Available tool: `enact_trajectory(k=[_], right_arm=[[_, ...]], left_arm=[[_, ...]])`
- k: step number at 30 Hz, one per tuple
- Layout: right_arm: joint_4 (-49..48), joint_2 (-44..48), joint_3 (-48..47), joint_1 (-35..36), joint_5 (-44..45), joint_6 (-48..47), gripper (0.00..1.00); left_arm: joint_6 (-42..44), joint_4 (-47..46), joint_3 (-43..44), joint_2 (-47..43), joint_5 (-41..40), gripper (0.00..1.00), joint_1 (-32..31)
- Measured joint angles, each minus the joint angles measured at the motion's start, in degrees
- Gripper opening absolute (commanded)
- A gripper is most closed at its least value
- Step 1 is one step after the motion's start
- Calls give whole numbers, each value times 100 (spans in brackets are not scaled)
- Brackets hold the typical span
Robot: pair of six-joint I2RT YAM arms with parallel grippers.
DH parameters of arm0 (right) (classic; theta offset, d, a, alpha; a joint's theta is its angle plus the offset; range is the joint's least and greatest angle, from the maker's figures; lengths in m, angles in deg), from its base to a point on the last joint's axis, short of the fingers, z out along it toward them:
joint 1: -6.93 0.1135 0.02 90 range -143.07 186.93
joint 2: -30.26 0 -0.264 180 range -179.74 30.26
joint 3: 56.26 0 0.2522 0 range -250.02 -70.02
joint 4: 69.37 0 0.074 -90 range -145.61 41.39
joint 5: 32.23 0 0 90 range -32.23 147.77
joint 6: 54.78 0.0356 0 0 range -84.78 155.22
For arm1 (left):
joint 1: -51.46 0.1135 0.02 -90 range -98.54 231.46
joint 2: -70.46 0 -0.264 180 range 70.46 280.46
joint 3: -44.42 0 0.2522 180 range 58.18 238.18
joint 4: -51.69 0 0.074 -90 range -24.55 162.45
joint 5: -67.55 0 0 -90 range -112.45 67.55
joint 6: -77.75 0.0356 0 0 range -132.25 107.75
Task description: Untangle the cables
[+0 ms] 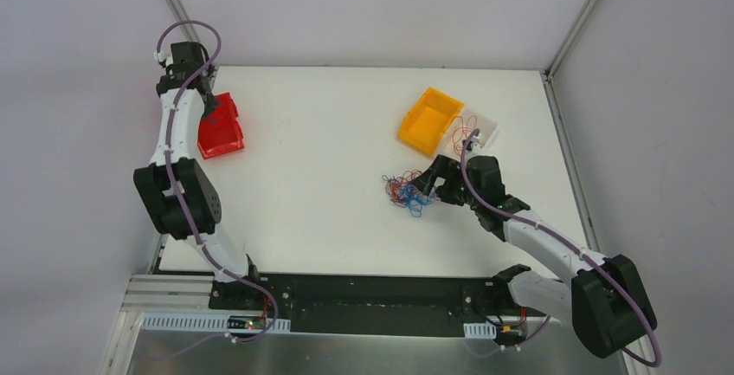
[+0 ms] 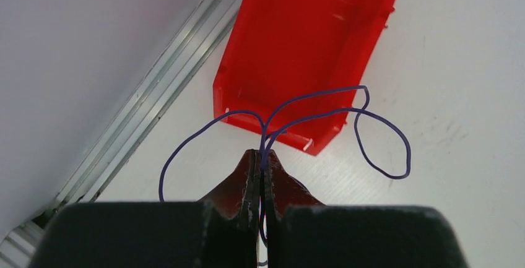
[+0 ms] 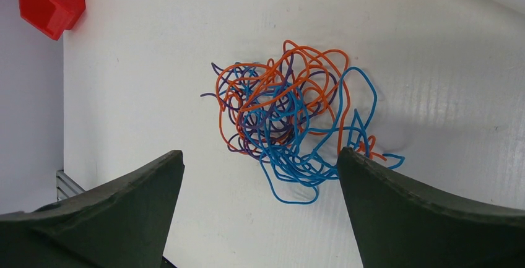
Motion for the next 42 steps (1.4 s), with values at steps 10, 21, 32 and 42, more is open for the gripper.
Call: enact_trajectory(k=[10,21,32,42], right_arm=[[-35,33,2,0,-2,7,98],[-96,-125,2,0,-11,22,98],[-116,-216,2,0,-68,61,98],[-111,-76,2,0,-90,66,98]], left_arm=[[-31,125,1504,2435,240,0,459],[-199,284,1777,3462,1274,0,448],[-780,52,-9,2262,1759,0,-560],[-1003,-232,-861,1187,1731,0,-1025]])
